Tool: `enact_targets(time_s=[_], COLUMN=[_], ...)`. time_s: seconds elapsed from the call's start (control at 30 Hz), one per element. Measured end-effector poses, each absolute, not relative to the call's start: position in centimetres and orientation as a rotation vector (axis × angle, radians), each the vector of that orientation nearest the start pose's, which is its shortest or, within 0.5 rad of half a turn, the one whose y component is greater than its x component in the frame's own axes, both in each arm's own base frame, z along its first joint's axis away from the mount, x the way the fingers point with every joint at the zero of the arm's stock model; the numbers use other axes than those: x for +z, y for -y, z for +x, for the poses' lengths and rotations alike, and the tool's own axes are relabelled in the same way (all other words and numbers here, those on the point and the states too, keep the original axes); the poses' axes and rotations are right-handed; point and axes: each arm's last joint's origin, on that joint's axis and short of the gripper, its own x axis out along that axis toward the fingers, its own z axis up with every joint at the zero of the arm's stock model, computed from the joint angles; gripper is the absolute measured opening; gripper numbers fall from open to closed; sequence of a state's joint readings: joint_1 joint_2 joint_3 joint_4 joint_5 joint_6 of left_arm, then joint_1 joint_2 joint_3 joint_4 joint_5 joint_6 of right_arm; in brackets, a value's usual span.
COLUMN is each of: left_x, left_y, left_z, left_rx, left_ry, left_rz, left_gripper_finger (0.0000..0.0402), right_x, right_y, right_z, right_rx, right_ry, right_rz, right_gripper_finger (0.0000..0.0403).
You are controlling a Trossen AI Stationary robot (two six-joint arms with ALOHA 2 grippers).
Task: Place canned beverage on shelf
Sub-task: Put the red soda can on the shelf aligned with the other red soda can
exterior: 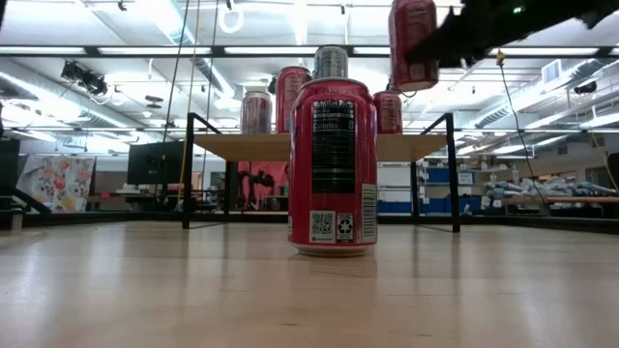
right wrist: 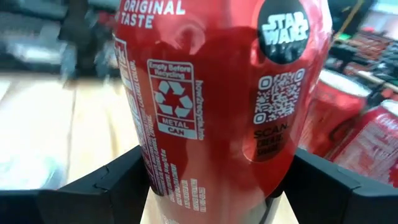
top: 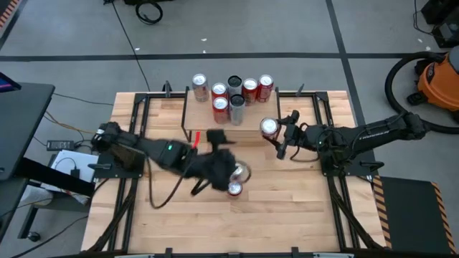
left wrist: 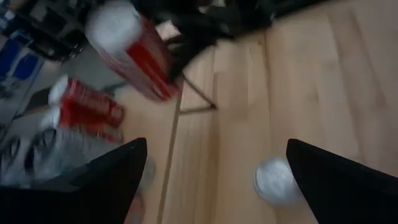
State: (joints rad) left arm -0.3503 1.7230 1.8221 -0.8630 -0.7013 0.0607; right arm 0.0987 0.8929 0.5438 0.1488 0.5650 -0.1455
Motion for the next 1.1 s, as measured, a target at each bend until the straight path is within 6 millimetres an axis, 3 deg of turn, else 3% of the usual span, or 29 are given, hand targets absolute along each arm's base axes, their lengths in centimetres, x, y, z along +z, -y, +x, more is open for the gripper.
enact_targets(time_s=[0.27,0.43,0.57,0.73,1.1], left_x=[34.9,33.0,31.8,30.8,28.9], left_y=[14.0,14.3,14.4,14.2,13.2], left_z=[29.6,26.8,25.1,23.5,21.9], left_rx=[0.353,0.386,0.391,0.408,0.384], left_ry=[-0.645,-0.598,-0.577,-0.559,-0.547], left_rz=[0.432,0.398,0.367,0.373,0.367], left_gripper_finger=[0.0396,0.0396,0.0396,0.0396,0.0396], right_x=[25.1,23.6,23.0,23.3,21.6], right_y=[2.1,3.3,2.6,2.3,2.4], right_z=[21.0,22.9,24.0,24.5,25.2], right_rx=[-0.553,-0.673,-0.754,-0.759,-0.803], right_ry=[-0.189,-0.19,-0.213,-0.177,-0.218], right_rz=[-0.122,-0.087,-0.109,-0.035,0.048], right_gripper_finger=[0.0315,0.0318,0.0319,0.0319,0.0319])
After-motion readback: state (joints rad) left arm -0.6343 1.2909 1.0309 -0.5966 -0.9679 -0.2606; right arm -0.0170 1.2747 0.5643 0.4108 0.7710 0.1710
